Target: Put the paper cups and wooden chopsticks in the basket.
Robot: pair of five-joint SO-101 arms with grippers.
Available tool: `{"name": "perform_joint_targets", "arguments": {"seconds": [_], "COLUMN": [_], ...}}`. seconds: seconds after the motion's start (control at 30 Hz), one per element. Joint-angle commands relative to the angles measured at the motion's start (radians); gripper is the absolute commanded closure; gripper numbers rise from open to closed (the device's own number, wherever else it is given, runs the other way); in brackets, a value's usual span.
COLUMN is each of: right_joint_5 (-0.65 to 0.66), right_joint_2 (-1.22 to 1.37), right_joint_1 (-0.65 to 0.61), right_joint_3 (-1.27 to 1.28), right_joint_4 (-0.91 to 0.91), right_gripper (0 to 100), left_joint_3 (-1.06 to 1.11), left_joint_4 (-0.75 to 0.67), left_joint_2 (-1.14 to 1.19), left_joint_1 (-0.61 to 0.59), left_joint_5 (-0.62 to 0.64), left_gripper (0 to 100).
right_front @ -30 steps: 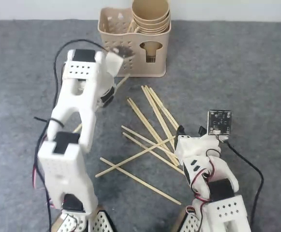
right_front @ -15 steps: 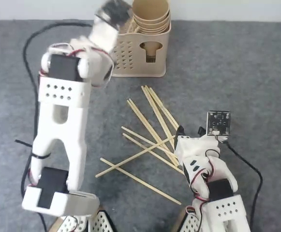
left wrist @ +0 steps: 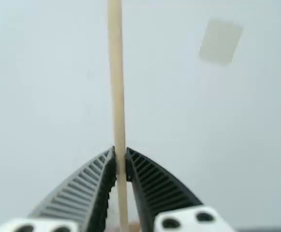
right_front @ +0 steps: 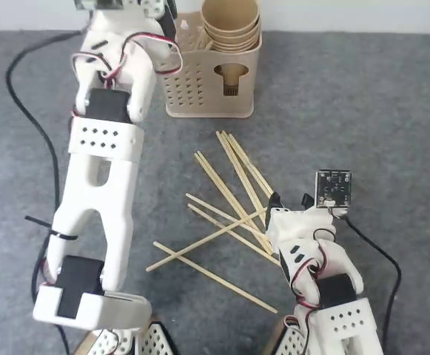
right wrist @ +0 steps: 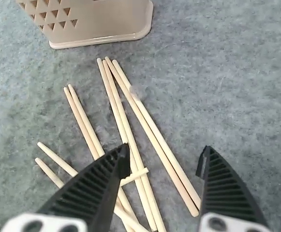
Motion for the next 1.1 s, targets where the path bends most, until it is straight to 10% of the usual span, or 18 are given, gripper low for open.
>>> {"name": "perform_joint_targets", "arguments": {"seconds": [0.0,0.57,0.8,1.07], "right_joint_5": [-0.008,-0.006,-0.006,0.037], "right_joint_2": [-0.012,-0.012,-0.012,-0.012], "right_joint_1": [-0.002,-0.002,-0.002,-0.001], "right_joint_3": [-0.006,-0.006,-0.006,-0.006], "right_joint_4": [-0.024,-0.018,-0.018,-0.016], "right_gripper": [76.4,76.4,76.4,76.4], "left_joint_3": [-0.001,-0.160,-0.217,-0.360], "left_joint_4": [-0.186,-0.252,-0.008,0.528], "left_joint_2": [0.018,0.416,0.400,0.206], "left_joint_1": [0.002,-0.055,-0.064,-0.066], "left_joint_5": [0.018,-0.083,-0.095,-0.098], "left_gripper": [98,92,65,64]}}
